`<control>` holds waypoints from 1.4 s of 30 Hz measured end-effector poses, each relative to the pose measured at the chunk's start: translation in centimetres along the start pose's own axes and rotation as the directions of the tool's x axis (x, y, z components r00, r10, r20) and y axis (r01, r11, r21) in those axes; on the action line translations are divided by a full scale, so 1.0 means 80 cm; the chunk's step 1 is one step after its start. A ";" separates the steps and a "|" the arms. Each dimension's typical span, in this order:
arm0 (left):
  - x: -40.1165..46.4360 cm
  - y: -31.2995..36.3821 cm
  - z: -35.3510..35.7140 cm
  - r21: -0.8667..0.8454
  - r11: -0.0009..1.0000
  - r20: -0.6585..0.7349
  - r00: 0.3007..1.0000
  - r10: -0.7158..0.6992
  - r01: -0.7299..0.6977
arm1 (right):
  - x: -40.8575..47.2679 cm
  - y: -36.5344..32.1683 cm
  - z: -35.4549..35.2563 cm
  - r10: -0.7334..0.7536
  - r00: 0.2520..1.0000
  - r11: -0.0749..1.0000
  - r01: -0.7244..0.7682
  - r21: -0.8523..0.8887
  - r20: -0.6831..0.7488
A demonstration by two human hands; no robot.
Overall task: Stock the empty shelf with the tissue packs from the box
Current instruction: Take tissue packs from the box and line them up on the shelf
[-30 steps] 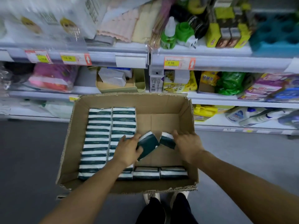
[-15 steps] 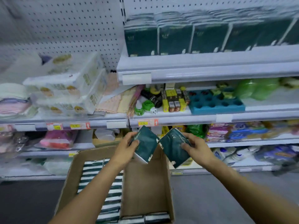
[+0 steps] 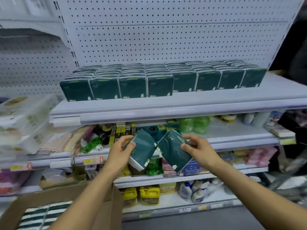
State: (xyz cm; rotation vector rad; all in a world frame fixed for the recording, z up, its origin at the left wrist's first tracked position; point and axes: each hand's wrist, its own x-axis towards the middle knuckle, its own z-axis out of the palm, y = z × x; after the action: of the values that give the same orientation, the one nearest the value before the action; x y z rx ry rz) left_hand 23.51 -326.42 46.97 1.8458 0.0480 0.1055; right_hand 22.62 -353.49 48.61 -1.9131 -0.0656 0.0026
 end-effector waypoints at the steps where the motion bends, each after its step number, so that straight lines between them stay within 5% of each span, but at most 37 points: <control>1: 0.003 0.014 0.015 -0.010 1.000 -0.015 1.000 0.012 -0.012 | 0.003 -0.002 -0.021 -0.015 1.000 1.000 0.015 -0.002 -0.010; 18: 0.112 0.178 0.083 0.034 0.967 -0.079 0.964 0.254 -0.252 | 0.161 -0.105 -0.201 -0.418 0.885 0.900 0.371 -0.231 -0.206; 26: 0.182 0.180 0.088 0.066 0.980 -0.010 0.982 0.188 -0.187 | 0.253 -0.077 -0.190 -0.430 0.901 0.760 0.332 -0.558 -0.051; 31: 0.209 0.180 0.087 0.077 0.984 0.090 0.984 0.151 -0.158 | 0.279 -0.053 -0.173 -0.548 0.836 0.594 0.410 -0.692 0.024; 42: 0.238 0.168 0.076 0.015 0.994 0.205 0.974 0.099 -0.105 | 0.322 -0.032 -0.137 -0.721 0.691 0.466 0.431 -0.773 -0.050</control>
State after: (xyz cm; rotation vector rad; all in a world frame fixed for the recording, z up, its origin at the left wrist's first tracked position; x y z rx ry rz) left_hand 42.78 -334.28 59.15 1.8761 -0.1896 -0.0130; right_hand 48.59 -361.72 55.53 -2.5380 -0.5589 -1.0295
